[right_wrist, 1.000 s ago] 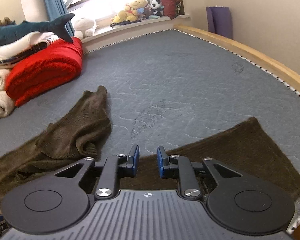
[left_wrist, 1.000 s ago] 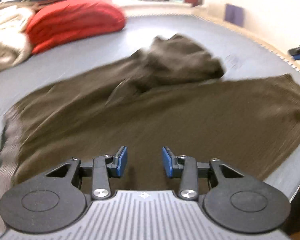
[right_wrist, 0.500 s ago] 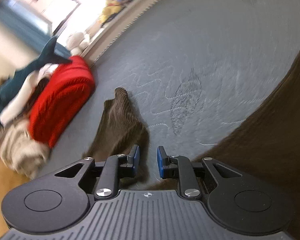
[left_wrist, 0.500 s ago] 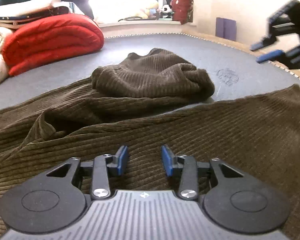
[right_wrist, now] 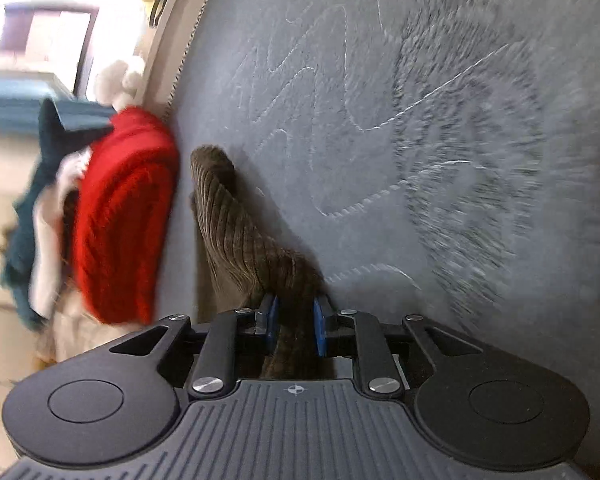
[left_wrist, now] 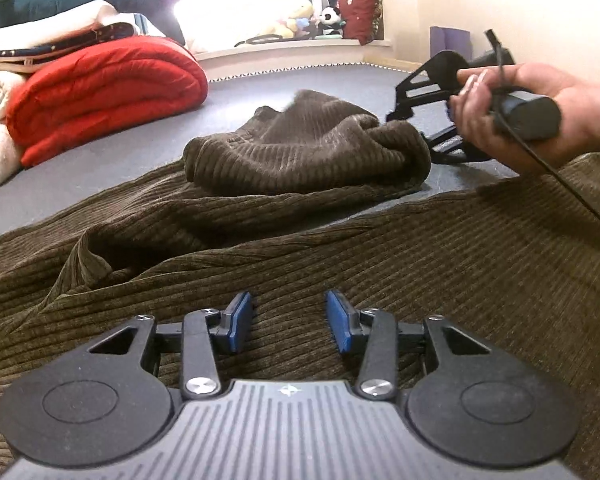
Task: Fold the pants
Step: 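Grasp the pant leg cuff with the right gripper and lift it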
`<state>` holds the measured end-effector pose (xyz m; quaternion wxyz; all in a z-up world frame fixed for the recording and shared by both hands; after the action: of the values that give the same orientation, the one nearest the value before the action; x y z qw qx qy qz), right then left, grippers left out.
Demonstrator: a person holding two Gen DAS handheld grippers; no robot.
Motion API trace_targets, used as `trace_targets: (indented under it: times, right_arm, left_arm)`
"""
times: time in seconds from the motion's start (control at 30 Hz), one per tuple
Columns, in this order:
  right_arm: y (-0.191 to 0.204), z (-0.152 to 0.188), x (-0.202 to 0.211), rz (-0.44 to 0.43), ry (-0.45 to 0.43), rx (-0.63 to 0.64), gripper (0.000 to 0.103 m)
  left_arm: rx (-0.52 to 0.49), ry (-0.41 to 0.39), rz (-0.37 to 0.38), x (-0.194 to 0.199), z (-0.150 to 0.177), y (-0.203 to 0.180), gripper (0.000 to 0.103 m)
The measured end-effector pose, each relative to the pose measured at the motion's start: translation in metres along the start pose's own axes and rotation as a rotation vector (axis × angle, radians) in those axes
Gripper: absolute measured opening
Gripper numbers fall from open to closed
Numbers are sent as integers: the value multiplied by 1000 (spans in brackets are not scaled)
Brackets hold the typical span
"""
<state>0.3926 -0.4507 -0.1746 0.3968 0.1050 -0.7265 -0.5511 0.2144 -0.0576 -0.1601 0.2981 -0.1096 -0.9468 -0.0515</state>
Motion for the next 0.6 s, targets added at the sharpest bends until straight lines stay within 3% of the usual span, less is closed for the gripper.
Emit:
trace_targets:
  times: [0.3,0.33,0.47,0.6]
  right_arm:
    - [3,-8,-31,-181,47,-119,21]
    - [7,-9,-32,-205,47,-114,15]
    - [34,-14,-15,-297,17,-9,13]
    - [51,-32,21,-389,-67,60,11]
  left_arm:
    - [-39,0,-32,3,0,-5,51]
    - [-41,0,-35,3,0,-5,52]
    - [-50,-1,-46,3,0,-7,53]
    - [-58,-1,-53,4,1,-9,54]
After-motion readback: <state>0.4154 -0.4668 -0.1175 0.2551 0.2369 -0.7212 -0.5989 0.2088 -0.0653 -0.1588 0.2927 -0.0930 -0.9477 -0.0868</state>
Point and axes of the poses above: each gripper's, at about its wrist camera, not at the fingertips, and x roughly against the way its jaws point, y to its left, z to its underside, the point moved 1 cm from there along -x, roughly the way its jaws point, and after that the axes turned 6 degrees about x, right-handed, at the moved point
